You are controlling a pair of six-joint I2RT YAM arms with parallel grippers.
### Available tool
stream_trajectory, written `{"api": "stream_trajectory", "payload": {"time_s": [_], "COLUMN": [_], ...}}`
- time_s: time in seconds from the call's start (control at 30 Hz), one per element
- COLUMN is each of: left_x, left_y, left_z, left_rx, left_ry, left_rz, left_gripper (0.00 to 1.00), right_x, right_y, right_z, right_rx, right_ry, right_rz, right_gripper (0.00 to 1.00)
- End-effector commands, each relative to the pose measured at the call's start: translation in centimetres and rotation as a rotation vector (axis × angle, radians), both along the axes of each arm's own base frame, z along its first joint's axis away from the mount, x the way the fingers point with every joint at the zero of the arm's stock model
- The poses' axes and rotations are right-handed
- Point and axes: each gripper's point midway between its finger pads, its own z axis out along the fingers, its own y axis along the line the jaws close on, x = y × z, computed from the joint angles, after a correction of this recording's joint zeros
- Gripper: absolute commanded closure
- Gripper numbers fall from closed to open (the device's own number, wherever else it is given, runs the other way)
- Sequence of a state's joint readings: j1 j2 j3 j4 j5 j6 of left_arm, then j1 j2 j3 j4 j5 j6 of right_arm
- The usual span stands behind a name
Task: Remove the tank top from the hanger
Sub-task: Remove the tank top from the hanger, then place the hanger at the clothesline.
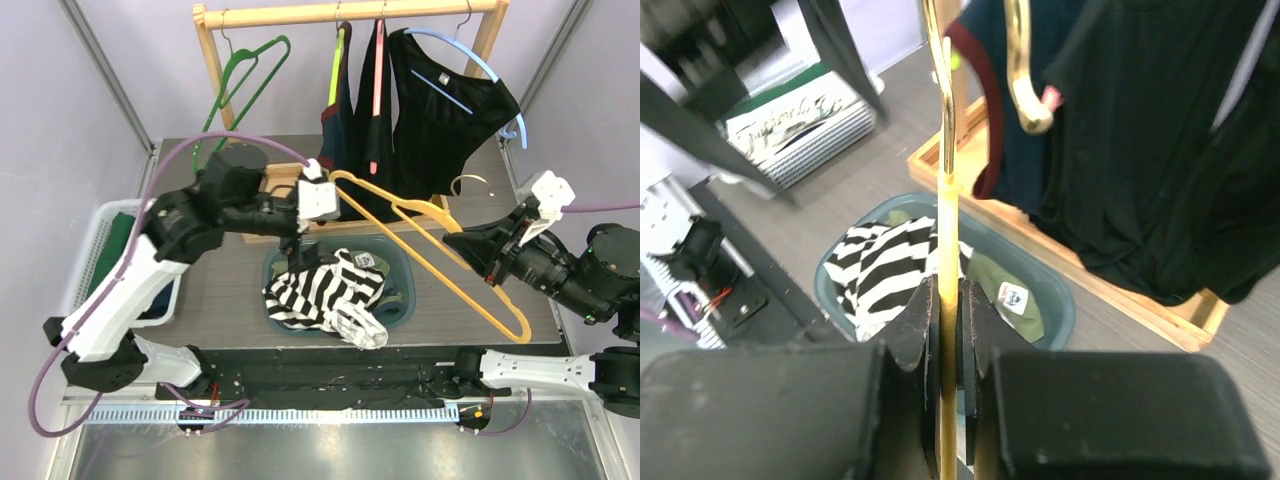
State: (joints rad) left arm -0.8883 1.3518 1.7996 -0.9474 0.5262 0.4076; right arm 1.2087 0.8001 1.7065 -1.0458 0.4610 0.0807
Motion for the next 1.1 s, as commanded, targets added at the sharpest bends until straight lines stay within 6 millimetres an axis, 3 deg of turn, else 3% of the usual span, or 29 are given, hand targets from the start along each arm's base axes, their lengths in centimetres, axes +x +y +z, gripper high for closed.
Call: {"api": "stream_trajectory", "payload": {"time_s": [0.0, 0.17, 0.3, 0.33, 0.47, 0.63, 0.83, 0.9, 0.93, 0.97, 1.07], "left_x": [-1.5, -3.2, -4.0, -4.0, -4.3, -4.5, -4.8, -5.1, -5.3, -5.5, -5.5], "left_y": [3.4, 6.3, 7.2, 7.0, 7.3, 7.7, 8.0, 8.0, 8.1, 8.0, 7.9], "left_z": [7.3, 9.6, 6.7, 5.1, 2.3, 0.4, -0.6, -0.6, -0.6, -0.5, 0.2], "left_rx": [-0.117, -0.14, -0.075, -0.048, 0.001, 0.052, 0.074, 0.071, 0.073, 0.067, 0.05], "left_ry": [-0.179, -0.278, -0.246, -0.218, -0.175, -0.169, -0.161, -0.155, -0.146, -0.142, -0.139], "left_rz": [0.027, 0.009, -0.012, -0.015, -0.026, -0.042, -0.059, -0.08, -0.086, -0.097, -0.094], "left_gripper": [0.0, 0.0, 0.0, 0.0, 0.0, 0.01, 0.02, 0.15, 0.26, 0.56, 0.96], "right_x": [-0.8, -1.7, -3.0, -3.2, -3.0, -3.9, -4.6, -4.6, -4.5, -4.5, -4.1], "right_y": [2.9, 6.9, 10.0, 10.7, 12.1, 13.8, 13.6, 13.4, 13.3, 13.2, 13.0], "right_z": [0.4, -1.8, -2.5, -2.5, -1.3, 0.0, 0.4, 0.4, 0.4, 0.3, -0.1], "right_rx": [-0.024, -0.124, -0.16, -0.161, -0.151, -0.116, -0.1, -0.097, -0.097, -0.096, -0.101], "right_ry": [0.017, 0.056, 0.075, 0.082, 0.037, 0.018, 0.018, 0.014, 0.011, 0.01, 0.01], "right_rz": [0.108, 0.261, 0.402, 0.426, 0.461, 0.542, 0.578, 0.573, 0.567, 0.561, 0.537], "right_gripper": [0.99, 0.99, 0.99, 0.99, 0.99, 0.99, 0.99, 0.99, 0.99, 0.99, 0.99]}}
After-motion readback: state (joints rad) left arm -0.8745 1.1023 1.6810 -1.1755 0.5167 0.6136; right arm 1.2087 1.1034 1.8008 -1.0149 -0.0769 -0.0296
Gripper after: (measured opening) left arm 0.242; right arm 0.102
